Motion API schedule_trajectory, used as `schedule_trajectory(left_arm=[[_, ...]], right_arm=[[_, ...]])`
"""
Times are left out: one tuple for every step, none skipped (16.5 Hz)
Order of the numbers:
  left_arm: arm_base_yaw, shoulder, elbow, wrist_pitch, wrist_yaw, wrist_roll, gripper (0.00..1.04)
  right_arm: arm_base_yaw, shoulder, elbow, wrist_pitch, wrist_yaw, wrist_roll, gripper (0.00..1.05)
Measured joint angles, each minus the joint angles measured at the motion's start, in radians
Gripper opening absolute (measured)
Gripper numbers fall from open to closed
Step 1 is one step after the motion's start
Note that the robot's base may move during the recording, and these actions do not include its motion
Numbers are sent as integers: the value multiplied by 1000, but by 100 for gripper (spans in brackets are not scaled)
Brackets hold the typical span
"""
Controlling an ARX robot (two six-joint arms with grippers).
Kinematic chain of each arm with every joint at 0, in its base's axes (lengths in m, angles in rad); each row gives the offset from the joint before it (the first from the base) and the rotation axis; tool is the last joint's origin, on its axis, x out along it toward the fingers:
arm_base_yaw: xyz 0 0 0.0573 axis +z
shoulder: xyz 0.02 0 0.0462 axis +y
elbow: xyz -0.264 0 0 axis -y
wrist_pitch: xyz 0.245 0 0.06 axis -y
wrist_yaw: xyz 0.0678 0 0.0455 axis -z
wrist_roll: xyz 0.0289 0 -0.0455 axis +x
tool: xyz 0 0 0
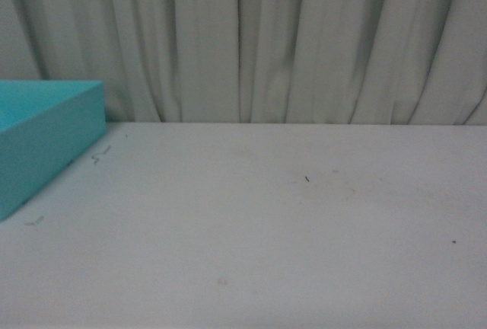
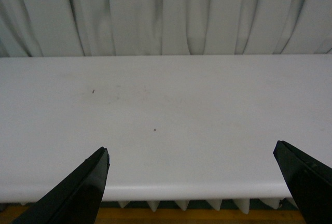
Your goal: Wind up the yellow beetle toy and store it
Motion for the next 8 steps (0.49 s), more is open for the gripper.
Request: schedule_trajectory(left_arm=[[0,0,0,-1,1,1,98],[0,0,0,-1,0,0,98],[0,0,0,0,0,-1,98],[0,0,0,0,0,-1,98],[0,0,0,-1,1,0,98],[0,0,0,0,2,0,98],[0,0,0,0,1,0,98],[0,0,0,0,-1,-1,98]], right_arm=[[0,0,0,0,0,0,98],[0,0,0,0,1,1,98],[0,0,0,1,0,0,98],[0,0,0,0,1,0,98],[0,0,0,1,0,0,98],[0,0,0,1,1,1,98],[0,0,0,0,1,1,98],[0,0,0,0,0,1,98]])
